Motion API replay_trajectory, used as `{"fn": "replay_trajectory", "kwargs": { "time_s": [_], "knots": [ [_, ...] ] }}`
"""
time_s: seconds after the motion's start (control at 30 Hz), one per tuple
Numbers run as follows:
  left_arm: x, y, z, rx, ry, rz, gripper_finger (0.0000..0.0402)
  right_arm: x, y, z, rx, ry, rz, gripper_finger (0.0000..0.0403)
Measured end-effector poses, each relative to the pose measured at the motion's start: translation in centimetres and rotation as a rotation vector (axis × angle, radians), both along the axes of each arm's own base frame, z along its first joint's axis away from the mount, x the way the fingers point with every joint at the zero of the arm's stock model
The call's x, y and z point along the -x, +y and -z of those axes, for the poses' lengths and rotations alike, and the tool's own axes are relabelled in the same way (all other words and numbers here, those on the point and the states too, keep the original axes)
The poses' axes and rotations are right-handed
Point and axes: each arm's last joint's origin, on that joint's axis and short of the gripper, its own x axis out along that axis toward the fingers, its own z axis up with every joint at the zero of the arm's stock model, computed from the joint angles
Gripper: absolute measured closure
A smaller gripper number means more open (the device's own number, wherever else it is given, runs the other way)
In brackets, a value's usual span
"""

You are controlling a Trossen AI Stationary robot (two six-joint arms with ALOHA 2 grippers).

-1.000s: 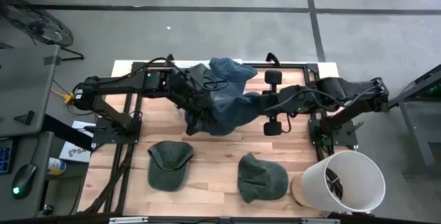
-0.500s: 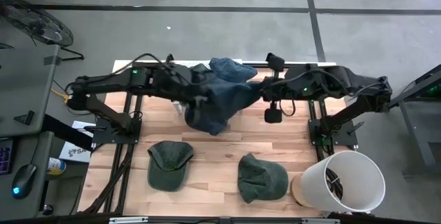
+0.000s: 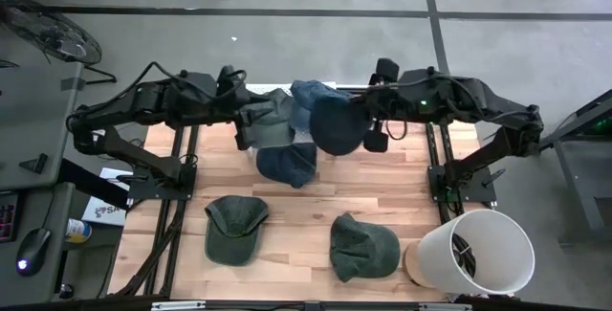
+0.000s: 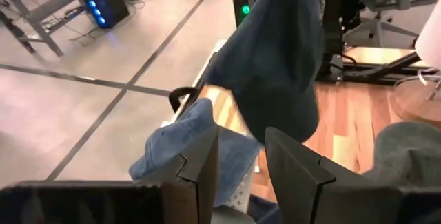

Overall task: Pick & Place hat
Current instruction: Stack the right blue cap on the blue cap on the shelf

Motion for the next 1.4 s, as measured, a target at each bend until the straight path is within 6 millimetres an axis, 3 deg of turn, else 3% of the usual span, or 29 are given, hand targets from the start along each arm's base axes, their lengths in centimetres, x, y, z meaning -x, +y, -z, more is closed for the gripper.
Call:
{"fn": "replay_trajectory", "kwargs": {
  "time_s": [0.43, 1.07, 1.4],
  "knots": [
    [0.9, 0.0, 0.2, 0.001, 0.040, -0.017, 0.0284, -2.9, -2.7, 0.7, -0.053, -0.050, -0.026, 0.0403],
    [3.5, -0.2, -0.8, 0.045, -0.015, 0.046, 0.0284, -3.2, -6.5, 0.9, -0.077, -0.068, -0.052, 0.0402],
    [4.0, -0.2, -0.7, 0.046, 0.004, 0.045, 0.0284, -5.1, -9.2, 2.4, -0.103, -0.051, -0.070, 0.0402]
  ]
}}
